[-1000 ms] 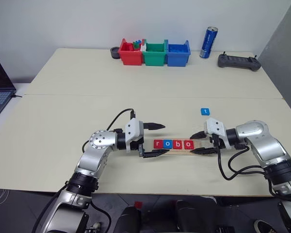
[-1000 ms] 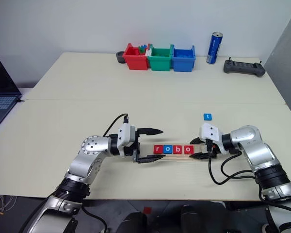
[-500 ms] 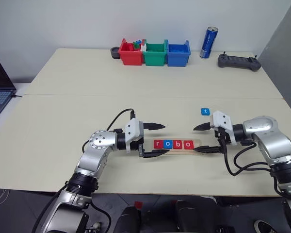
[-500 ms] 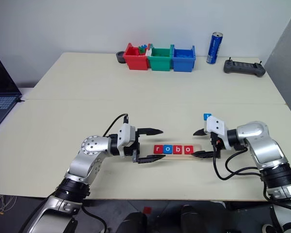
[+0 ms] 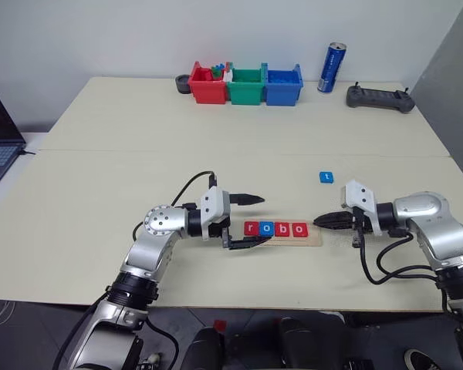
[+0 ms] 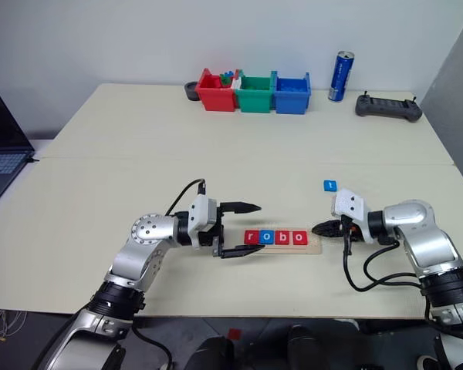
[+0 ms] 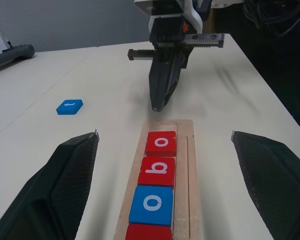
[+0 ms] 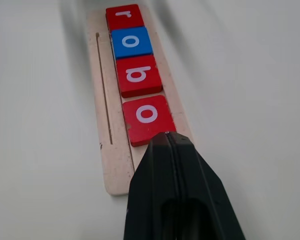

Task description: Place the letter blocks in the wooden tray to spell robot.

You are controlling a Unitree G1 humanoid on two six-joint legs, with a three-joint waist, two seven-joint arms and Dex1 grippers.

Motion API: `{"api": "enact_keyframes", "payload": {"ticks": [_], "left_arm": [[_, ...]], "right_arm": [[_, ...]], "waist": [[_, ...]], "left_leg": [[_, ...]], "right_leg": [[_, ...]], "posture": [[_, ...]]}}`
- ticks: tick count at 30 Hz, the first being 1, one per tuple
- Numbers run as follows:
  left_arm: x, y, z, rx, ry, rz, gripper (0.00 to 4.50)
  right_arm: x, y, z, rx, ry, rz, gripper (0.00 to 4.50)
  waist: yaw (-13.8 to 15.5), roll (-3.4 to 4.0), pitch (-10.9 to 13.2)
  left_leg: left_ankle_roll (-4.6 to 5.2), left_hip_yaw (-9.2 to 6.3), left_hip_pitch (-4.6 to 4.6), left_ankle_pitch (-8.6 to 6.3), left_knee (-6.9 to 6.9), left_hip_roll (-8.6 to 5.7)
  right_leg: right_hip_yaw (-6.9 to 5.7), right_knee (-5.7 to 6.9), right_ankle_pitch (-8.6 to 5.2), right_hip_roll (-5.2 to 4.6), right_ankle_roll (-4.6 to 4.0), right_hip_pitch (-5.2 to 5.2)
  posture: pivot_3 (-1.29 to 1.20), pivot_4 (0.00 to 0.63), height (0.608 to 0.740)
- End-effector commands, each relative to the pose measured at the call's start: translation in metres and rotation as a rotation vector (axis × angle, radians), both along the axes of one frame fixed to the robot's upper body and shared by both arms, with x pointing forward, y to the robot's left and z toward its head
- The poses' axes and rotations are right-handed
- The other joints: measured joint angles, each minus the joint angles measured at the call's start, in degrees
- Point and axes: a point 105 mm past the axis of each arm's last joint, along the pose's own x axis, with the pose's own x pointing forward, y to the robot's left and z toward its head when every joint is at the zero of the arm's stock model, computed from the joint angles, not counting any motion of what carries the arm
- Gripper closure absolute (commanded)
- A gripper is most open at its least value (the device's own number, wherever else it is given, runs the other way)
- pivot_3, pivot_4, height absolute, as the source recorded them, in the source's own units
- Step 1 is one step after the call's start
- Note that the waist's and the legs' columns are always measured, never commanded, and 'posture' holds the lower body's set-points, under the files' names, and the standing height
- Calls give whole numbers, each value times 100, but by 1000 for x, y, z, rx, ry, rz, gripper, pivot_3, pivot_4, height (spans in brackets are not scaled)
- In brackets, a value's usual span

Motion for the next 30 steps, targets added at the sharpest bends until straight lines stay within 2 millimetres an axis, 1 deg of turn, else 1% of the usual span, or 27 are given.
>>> {"api": "enact_keyframes", "payload": {"ticks": [1, 12, 18, 21, 24, 26, 28, 30], "left_arm": [[0, -2, 8, -10, -39, -11, 0], [-4, 1, 5, 0, -27, -14, 0], [-4, 2, 6, 0, -29, -8, 0], [-4, 2, 6, 0, -28, -7, 0], [-4, 2, 6, 0, -28, -8, 0], [-4, 3, 6, 0, -31, -6, 0], [-3, 3, 7, -1, -33, -2, 0], [-4, 4, 7, -1, -33, -1, 0]], "right_arm": [[2, 4, -1, -38, -66, 25, 4479], [3, 16, -13, -46, -69, 47, 4479], [3, 19, -12, -39, -74, 56, 4479], [4, 23, -9, -24, -74, 59, 4479], [5, 20, -6, -23, -74, 51, 4479], [6, 18, 0, -23, -77, 42, 4479], [3, 14, 13, -23, -87, 38, 4479], [-1, 11, 20, -24, -90, 35, 4479]], "waist": [[-8, 0, 0], [-8, 0, 0], [-9, 0, 0], [-10, 0, 0], [-9, 0, 0], [-10, 0, 0], [-6, 0, 0], [-5, 0, 0]], "left_leg": [[0, 1, 1, 0, 0, 0], [0, 0, 3, 0, 5, -1], [0, 0, 5, 0, 7, -1], [0, 0, 5, 0, 7, -1], [0, 0, 5, 0, 8, -1], [0, 0, 5, 0, 9, -1], [0, -1, 4, 0, 9, -1], [0, -1, 3, 0, 9, -1]], "right_leg": [[1, 1, 0, 0, 0, 0], [2, 19, -1, 0, -1, -4], [2, 23, -1, 1, -1, -4], [2, 24, -1, 1, -1, -4], [2, 25, -1, 1, -1, -4], [2, 25, -1, 1, -1, -4], [2, 25, -1, 1, -1, -4], [2, 25, -2, 1, -1, -5]], "posture": [[0, 150, 740], [0, 150, 740], [0, 150, 740], [0, 150, 740], [0, 150, 740], [0, 150, 740], [0, 150, 740], [0, 150, 740]]}}
